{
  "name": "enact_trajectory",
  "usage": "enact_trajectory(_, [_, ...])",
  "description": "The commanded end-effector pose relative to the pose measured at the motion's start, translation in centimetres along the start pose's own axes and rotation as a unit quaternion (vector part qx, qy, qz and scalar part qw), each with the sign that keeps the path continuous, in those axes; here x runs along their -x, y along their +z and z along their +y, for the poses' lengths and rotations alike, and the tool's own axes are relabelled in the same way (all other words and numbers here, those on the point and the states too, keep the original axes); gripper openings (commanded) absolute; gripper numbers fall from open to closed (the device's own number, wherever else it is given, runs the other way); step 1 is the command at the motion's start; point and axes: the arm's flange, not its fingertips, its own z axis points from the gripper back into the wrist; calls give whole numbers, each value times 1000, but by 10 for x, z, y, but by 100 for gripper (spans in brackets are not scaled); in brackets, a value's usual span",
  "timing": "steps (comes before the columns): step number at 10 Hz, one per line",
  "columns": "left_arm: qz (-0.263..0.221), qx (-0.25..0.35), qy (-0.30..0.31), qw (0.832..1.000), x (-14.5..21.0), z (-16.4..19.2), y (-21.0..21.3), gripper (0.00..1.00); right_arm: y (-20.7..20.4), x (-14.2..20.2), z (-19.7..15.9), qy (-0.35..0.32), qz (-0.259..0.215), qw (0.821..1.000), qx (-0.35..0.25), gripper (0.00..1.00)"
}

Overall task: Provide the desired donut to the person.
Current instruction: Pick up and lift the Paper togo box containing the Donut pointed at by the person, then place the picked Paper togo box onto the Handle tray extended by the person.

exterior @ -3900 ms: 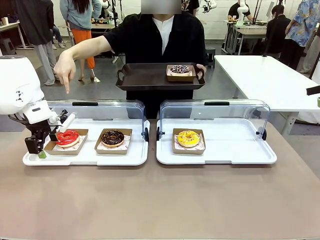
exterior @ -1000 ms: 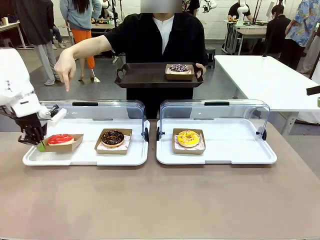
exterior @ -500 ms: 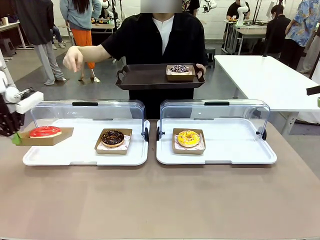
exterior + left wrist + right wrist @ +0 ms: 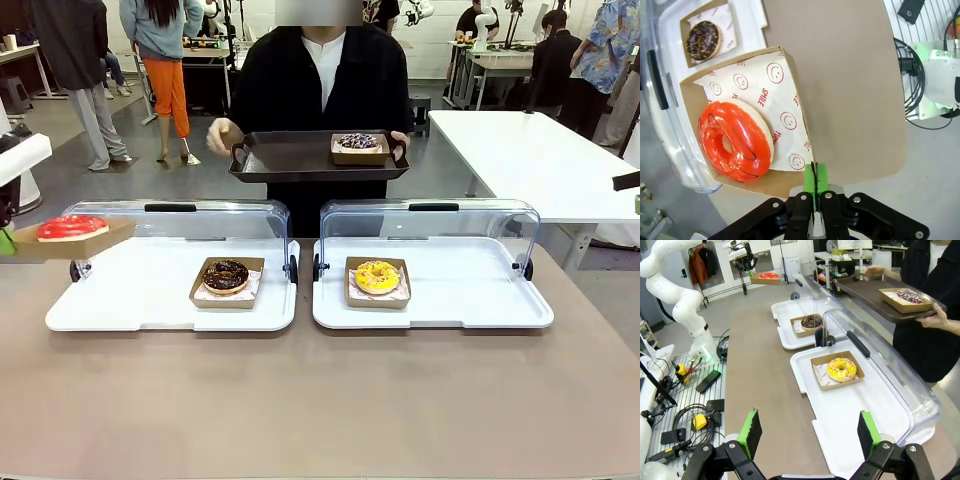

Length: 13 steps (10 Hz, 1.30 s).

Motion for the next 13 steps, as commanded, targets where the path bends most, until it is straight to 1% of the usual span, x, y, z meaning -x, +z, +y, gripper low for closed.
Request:
enact_trajectory(1, [2,21,12,1000,3,25,4,0,0,1,0,-1,-1,1000,0,100])
enact_trajectory(3, [-8,30,12,999,10,30,4,0,0,1,0,-1,-1,1000,0,100])
enact_trajectory(4, [-1,11,6,1000,4,20,2,0,0,1,0,-1,-1,1000,0,100])
enact_trajectory(13, [-1,11,6,1000,4,20,2,0,0,1,0,-1,-1,1000,0,100])
